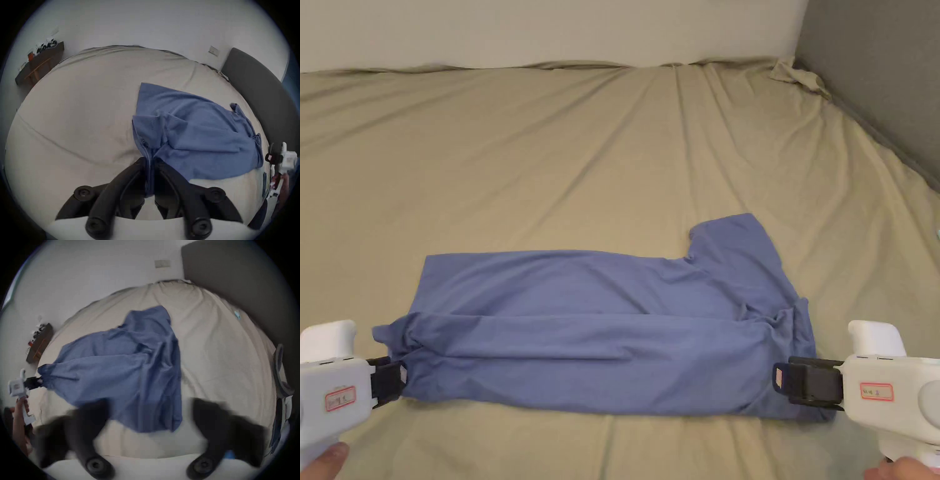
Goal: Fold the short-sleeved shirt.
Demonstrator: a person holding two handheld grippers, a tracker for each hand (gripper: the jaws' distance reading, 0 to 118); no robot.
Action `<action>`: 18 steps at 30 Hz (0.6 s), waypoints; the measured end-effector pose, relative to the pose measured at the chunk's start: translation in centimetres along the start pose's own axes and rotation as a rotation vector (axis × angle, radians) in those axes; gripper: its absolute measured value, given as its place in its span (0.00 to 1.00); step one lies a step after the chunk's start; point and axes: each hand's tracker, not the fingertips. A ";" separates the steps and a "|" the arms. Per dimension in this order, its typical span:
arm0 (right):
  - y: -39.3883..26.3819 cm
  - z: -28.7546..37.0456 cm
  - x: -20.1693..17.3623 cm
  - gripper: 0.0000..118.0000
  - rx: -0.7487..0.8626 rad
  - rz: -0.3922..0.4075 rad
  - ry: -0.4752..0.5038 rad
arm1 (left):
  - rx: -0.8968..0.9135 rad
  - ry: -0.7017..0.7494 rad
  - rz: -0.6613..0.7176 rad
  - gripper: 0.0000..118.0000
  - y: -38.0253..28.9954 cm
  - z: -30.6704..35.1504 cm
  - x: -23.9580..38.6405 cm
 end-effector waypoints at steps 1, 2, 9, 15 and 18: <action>0.3 -0.7 0.4 1.00 0.000 0.002 0.016 | -0.004 -0.004 -0.022 0.06 0.0 0.2 0.3; 0.6 -1.4 0.6 1.00 -0.014 0.006 -0.001 | -0.004 -0.004 -0.034 0.06 0.1 0.7 0.7; 0.4 -2.6 -0.7 0.20 -0.042 0.088 -0.026 | -0.024 -0.016 0.030 0.06 -0.5 1.8 -0.4; 2.0 -0.1 0.4 0.09 -0.064 0.113 0.015 | -0.041 -0.007 -0.055 0.06 -2.5 4.2 -0.5; 2.6 2.0 0.0 0.08 -0.068 0.145 0.018 | -0.065 -0.040 -0.027 0.06 -3.3 5.6 -1.0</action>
